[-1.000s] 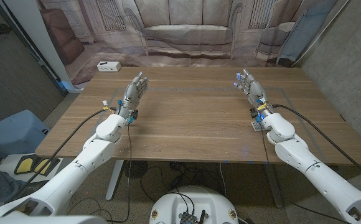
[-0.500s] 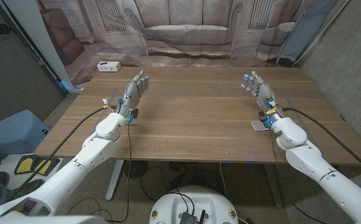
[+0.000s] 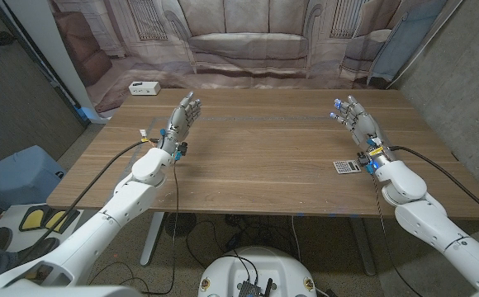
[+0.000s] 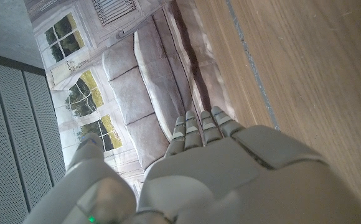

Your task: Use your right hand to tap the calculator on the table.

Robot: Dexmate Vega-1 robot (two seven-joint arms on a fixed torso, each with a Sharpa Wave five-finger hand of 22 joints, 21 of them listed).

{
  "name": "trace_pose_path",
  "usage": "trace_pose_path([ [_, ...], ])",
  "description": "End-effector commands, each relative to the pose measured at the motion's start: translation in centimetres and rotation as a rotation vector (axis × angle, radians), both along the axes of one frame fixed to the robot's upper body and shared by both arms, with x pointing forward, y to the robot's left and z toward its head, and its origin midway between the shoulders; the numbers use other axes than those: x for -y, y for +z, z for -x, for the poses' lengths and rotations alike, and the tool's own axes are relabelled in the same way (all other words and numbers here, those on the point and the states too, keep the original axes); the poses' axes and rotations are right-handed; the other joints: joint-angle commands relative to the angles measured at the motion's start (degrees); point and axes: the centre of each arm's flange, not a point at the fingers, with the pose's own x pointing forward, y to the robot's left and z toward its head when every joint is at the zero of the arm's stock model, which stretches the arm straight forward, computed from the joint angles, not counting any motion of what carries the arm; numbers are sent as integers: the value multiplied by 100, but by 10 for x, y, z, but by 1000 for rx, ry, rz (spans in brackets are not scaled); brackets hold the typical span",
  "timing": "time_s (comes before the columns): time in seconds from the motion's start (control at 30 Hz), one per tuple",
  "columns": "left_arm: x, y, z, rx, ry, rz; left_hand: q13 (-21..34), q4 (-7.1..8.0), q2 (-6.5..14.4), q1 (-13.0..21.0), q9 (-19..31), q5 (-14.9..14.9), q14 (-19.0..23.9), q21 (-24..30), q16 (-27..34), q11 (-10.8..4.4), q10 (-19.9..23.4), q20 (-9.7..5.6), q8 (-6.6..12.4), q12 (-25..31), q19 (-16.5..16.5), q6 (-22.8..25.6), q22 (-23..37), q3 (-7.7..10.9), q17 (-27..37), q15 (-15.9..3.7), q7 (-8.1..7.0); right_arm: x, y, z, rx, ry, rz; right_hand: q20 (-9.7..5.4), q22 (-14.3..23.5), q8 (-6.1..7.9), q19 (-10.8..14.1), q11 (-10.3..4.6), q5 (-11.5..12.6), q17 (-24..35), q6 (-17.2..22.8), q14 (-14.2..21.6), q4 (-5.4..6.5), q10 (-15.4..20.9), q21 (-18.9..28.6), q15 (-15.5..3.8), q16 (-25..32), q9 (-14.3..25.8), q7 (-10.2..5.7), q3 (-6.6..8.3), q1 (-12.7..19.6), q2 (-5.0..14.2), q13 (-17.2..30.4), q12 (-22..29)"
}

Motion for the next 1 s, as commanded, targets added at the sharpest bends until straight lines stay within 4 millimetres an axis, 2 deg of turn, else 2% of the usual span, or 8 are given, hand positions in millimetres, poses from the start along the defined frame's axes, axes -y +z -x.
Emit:
trace_pose_path([
  [0.03,14,0,16,29,-7,38,16,-21,4,82,29,1,104,60,32,-24,107,-8,23,36,98,78,17,14,27,-26,15,11,-4,29,13,18,28,-2,11,31,86,0,-22,11,54,72,2,55,30,-2,40,9,10,-7,-16,-18,28,25],
  [0.43,0,3,28,23,20,-16,17,-36,6,100,30,-1,152,60,27,-8,143,-3,11,33,148,104,16,11,26,-27,6,13,-22,54,10,9,35,13,11,31,154,3,-23,8,94,154,-9,123,35,11,58,11,8,-22,-19,-28,31,36],
  [1.0,3,15,25,57,16,-25,19,-60,-2,123,32,-5,235,51,17,-11,235,36,4,39,217,181,16,0,27,-13,24,14,-45,82,8,-36,21,20,11,38,244,-23,-23,5,159,228,-23,175,44,20,71,12,-14,-39,-17,-39,34,38],
])
